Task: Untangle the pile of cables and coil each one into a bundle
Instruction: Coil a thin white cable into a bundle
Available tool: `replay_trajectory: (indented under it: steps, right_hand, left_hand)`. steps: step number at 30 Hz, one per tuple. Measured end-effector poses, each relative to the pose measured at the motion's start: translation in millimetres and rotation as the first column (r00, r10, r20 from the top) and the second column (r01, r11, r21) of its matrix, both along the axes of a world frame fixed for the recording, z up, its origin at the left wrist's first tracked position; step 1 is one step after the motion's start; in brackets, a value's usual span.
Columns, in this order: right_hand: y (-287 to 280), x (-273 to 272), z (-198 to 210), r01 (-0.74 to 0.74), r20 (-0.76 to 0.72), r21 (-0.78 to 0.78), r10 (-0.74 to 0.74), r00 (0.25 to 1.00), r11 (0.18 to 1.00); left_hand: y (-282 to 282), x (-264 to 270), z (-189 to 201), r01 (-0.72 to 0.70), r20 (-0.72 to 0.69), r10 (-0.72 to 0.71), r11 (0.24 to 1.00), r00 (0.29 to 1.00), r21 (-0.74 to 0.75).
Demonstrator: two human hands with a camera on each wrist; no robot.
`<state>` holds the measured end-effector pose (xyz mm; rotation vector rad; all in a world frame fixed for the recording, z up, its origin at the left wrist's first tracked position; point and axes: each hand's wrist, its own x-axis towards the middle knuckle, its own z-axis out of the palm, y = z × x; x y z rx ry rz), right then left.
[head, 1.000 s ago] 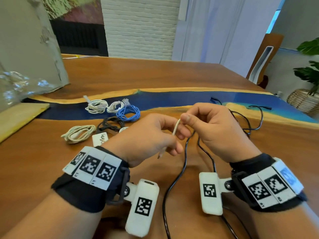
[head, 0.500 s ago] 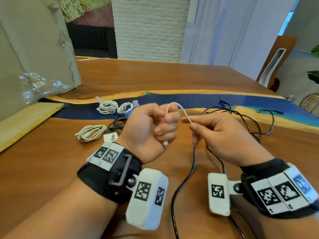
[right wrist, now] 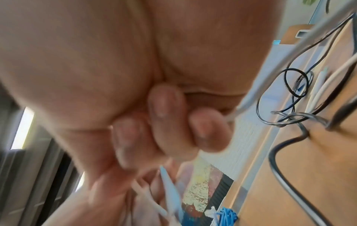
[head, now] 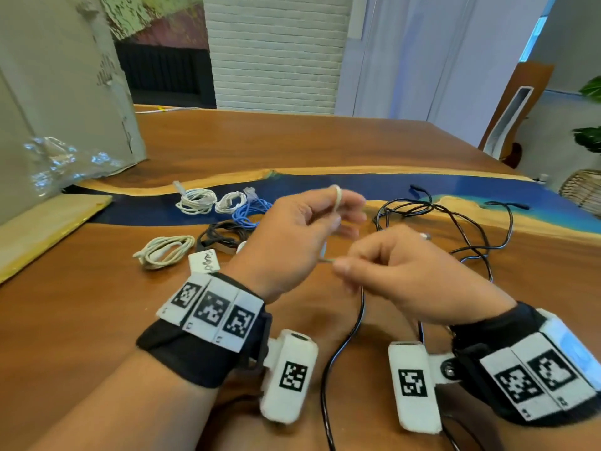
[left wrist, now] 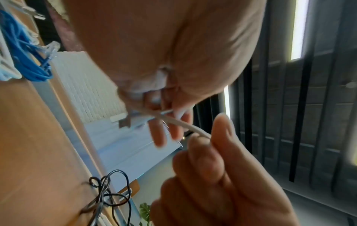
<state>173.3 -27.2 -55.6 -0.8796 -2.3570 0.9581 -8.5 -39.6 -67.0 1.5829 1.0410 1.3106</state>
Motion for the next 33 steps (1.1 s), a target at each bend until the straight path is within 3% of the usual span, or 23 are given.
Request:
replay_trajectory:
  steps: [3, 7, 11, 13, 15, 17, 20, 23, 25, 27, 28, 30, 33]
  right_hand:
    - [5.8, 8.0, 2.1, 0.095, -0.263, -0.003, -0.092, 0.960, 0.995]
    - [8.4, 9.4, 0.4, 0.173, -0.341, 0.057, -0.144, 0.929, 0.983]
    - [14.9, 11.9, -0.1, 0.242, -0.432, 0.022, -0.209, 0.877, 0.970]
    - [18.6, 16.8, -2.3, 0.241, -0.455, -0.058, -0.241, 0.857, 0.969]
    - [22.0, 21.0, -5.5, 0.248, -0.407, -0.138, -0.284, 0.868, 0.959]
    - [23.3, 23.0, -8.0, 0.216, -0.296, -0.178, -0.261, 0.919, 0.960]
    - [16.2, 12.6, -4.3, 0.122, -0.116, -0.094, -0.132, 0.984, 0.988]
    - [6.9, 0.1, -0.2, 0.051, 0.037, -0.004, -0.051, 0.998, 0.999]
    - [3.3, -2.2, 0.0, 0.027, 0.095, 0.008, -0.027, 0.995, 1.000]
    - [0.0, -2.2, 0.8, 0.007, 0.122, 0.005, -0.008, 0.992, 1.000]
    - [-2.9, -2.4, 2.7, 0.003, 0.105, 0.007, -0.004, 0.994, 1.000]
    - [-4.3, -0.4, 5.1, 0.006, 0.037, 0.031, -0.008, 0.999, 1.000]
    - [2.3, 10.2, 7.8, 0.065, -0.211, 0.029, -0.057, 0.976, 0.997]
  left_hand:
    - [-7.6, 2.6, 2.0, 0.161, -0.098, -0.177, 0.975, 0.979, -0.157]
    - [-10.3, -1.5, 7.8, 0.255, 0.001, -0.267, 0.916, 0.964, -0.311]
    - [-14.2, -6.6, 11.1, 0.349, 0.080, -0.343, 0.877, 0.936, -0.329]
    - [-15.0, -7.6, 15.0, 0.357, 0.227, -0.300, 0.891, 0.926, -0.280]
    - [-13.9, -12.9, 23.0, 0.378, 0.487, -0.229, 0.897, 0.843, -0.231]
    - [-12.1, -19.1, 30.7, 0.390, 0.686, -0.166, 0.902, 0.709, -0.184]
    - [-12.0, -17.7, 31.8, 0.374, 0.804, -0.121, 0.918, 0.582, -0.133]
    - [-11.5, -8.1, 26.8, 0.296, 0.813, -0.083, 0.948, 0.577, -0.114]
    - [-9.4, -4.3, 22.3, 0.214, 0.725, -0.057, 0.968, 0.687, -0.128]
    - [-8.0, -2.0, 16.8, 0.060, 0.456, 0.013, 0.987, 0.890, -0.146]
    - [-8.6, -0.2, 14.6, -0.003, 0.287, 0.042, 0.991, 0.957, -0.134]
    - [-11.3, 1.3, 12.6, -0.042, 0.004, 0.043, 0.991, 0.999, -0.128]
    - [-16.7, -2.0, 16.3, 0.010, -0.358, -0.075, 0.984, 0.931, -0.179]
